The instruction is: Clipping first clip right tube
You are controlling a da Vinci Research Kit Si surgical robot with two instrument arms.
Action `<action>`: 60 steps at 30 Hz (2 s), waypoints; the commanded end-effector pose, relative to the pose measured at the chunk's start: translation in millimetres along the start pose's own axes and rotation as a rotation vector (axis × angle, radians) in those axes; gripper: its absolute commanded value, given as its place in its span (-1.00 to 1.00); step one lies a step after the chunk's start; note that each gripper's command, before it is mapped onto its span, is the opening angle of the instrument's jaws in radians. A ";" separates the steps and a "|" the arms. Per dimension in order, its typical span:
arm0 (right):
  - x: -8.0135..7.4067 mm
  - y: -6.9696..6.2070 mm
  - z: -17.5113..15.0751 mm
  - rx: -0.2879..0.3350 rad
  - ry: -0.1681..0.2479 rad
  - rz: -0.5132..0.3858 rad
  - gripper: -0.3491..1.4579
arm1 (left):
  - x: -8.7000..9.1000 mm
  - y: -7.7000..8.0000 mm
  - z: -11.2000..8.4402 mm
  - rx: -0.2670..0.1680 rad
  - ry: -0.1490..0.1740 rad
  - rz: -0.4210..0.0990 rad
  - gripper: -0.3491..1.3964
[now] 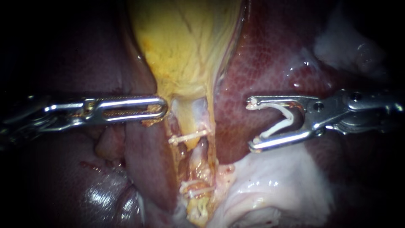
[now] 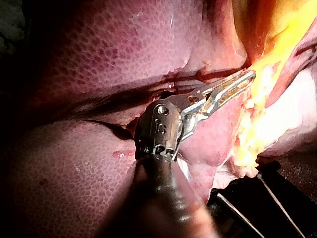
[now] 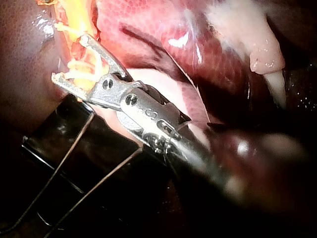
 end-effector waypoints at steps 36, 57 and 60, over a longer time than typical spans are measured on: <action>-17.5 7.8 13.4 0.026 -0.162 0.141 0.05 | -6.1 -0.7 -8.6 -0.021 -0.035 -0.034 -1.00; -19.0 3.5 16.2 0.288 -0.134 0.243 0.02 | -5.9 -0.8 -8.4 -0.023 -0.036 -0.033 -1.00; -19.8 3.3 16.3 0.289 -0.138 0.249 -0.01 | -5.8 -0.8 -8.4 -0.024 -0.037 -0.032 -1.00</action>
